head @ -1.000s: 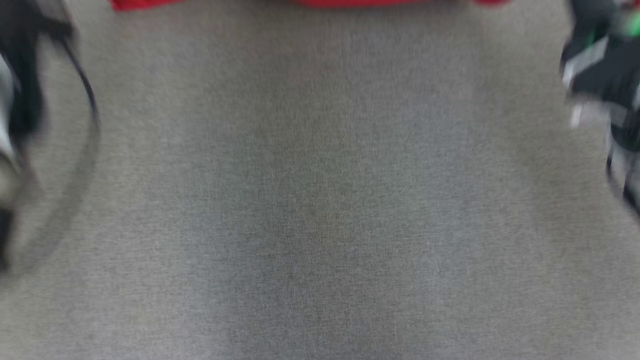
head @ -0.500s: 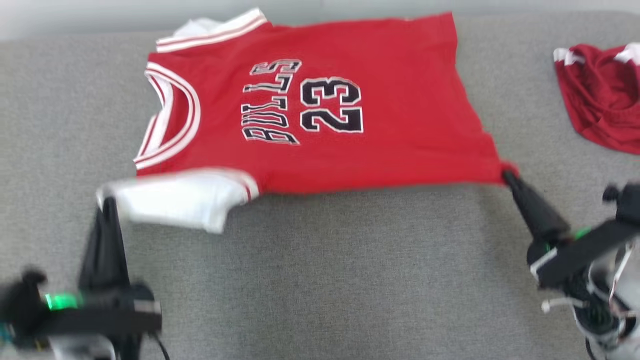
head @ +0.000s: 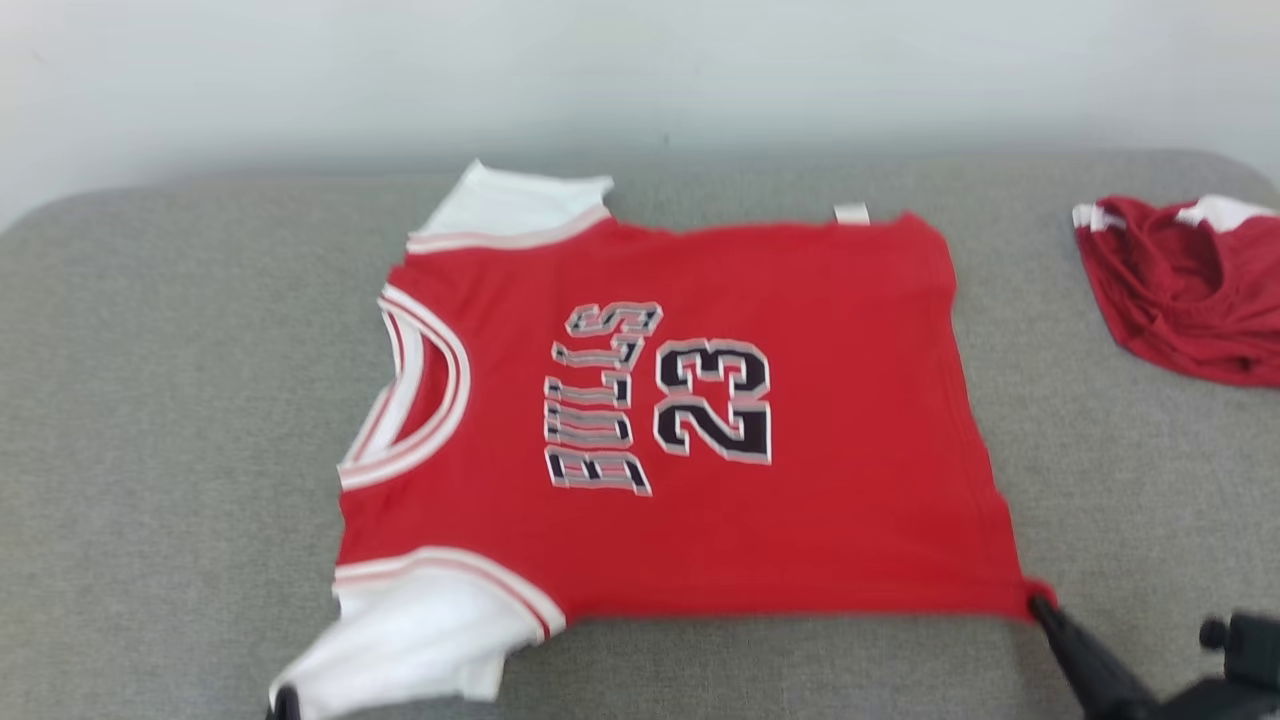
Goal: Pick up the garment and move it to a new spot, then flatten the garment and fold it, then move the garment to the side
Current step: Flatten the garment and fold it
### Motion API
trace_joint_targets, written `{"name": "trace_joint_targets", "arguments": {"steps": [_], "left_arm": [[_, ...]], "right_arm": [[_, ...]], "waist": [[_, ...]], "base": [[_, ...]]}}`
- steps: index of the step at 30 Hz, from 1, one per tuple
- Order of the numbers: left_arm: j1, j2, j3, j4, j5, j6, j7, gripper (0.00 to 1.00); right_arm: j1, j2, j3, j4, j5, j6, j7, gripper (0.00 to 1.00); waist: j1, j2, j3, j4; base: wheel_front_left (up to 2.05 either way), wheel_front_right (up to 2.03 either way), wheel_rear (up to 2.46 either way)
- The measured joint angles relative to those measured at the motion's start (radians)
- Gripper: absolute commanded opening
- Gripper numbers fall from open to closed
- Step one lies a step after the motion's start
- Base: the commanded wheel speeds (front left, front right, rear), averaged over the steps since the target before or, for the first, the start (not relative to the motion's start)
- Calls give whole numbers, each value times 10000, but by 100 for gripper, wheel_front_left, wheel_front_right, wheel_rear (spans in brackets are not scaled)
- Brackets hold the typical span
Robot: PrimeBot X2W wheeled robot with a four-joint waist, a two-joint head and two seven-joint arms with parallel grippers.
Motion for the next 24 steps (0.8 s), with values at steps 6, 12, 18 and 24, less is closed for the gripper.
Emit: {"name": "trace_joint_targets", "arguments": {"steps": [6,12,18,24], "left_arm": [[1093,-217,84,178,-6,-81,0,0],[1230,0,-111,-35,483,-165,0,0],[250,658,-209,-500,1118,-407,144,0],[-1177,1325,-355,-305,1298,-788,846,0]], "right_arm": [[1348,163,-255,-138,-84,0,-8,0],[1892,407,-587,-813,27,0,161,0],[1815,535,-894,-1490,38,0,558,0],[1109,986,-1066,-1588,107,0,1110,0]], "waist": [[0,0,-618,127],[1,1,-905,163],[2,2,-983,-112],[2,2,-949,-512]], "base": [[0,0,0],[0,0,0],[0,0,0],[0,0,0]]}}
